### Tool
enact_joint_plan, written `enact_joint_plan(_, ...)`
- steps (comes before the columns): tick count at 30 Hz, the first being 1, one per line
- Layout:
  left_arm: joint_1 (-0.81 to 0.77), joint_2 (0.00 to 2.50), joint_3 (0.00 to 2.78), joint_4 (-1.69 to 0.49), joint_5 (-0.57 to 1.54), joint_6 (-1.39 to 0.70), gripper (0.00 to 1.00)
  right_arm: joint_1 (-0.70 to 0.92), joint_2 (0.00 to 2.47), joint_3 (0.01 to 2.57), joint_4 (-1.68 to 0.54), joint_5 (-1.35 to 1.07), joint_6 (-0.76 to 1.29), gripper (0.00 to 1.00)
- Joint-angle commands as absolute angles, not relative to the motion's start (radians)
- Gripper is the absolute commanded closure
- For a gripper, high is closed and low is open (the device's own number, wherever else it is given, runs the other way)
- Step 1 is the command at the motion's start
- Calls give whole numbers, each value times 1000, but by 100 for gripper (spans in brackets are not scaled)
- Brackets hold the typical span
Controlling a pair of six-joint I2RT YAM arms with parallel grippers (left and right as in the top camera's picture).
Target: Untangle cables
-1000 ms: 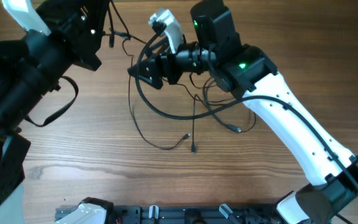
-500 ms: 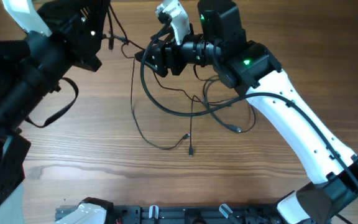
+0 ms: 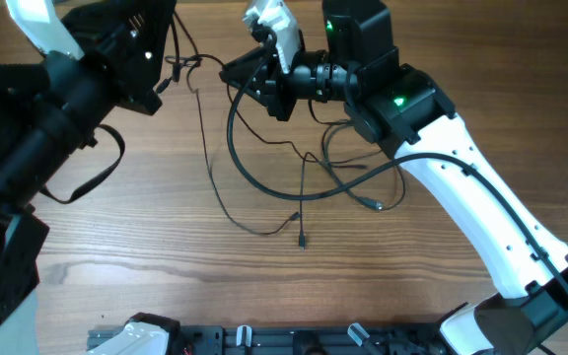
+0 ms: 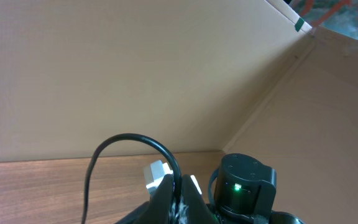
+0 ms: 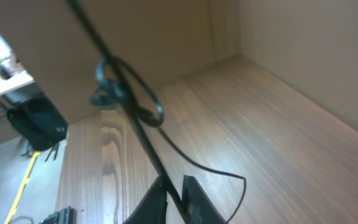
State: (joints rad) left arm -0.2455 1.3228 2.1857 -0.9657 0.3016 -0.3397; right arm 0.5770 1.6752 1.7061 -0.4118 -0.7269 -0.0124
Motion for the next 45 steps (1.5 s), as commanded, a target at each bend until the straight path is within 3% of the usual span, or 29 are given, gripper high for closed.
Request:
enact_joint_plan(1,-237,1322,2201,-988,325,-349,96,577,1669,1707,-404,-794,-21,96)
enact_joint_plan(3,-237,1322,2201,-1010,322,-348,96,574,1669,1707,-419,-635,116,96)
enact_joint_plan(7,-237,1308,2201,-1013,273,-348,96,538,1672,1707,-722,51,638,96)
enact_joint_plan(10,-237,1283,2201,-1013,197,-345,96,459,1696,1706,-940,213,698,96)
enact_joint_plan(18,-237,1265,2201,-1026,96,-318,96,292,1751,1693,-1089,186,562,96)
enact_joint_plan(22,-237,1270,2200,-1066,92,-319,96,269,1751,1693,-1081,-88,342,96)
enact_joint_plan(27,-237,1297,2200,-1171,91,-290,96,268,1751,1693,-1128,-106,339,93)
enact_joint_plan(31,-237,1348,2199,-1338,-51,-273,96,268,1751,1693,-1131,-106,340,92)
enact_joint_plan(34,-209,1377,2199,-1351,-267,-308,96,268,1751,1693,-1131,-106,340,85)
enact_joint_plan(37,-89,1360,2200,-1211,-300,-299,96,268,1751,1693,-1132,-106,340,83)
enact_joint_plan(41,197,1336,2200,-1068,-316,-286,96,265,1751,1693,-1125,-106,341,82)
enact_joint_plan(45,520,1368,2199,-989,-319,-498,96,264,1751,1693,-1132,-106,338,82)
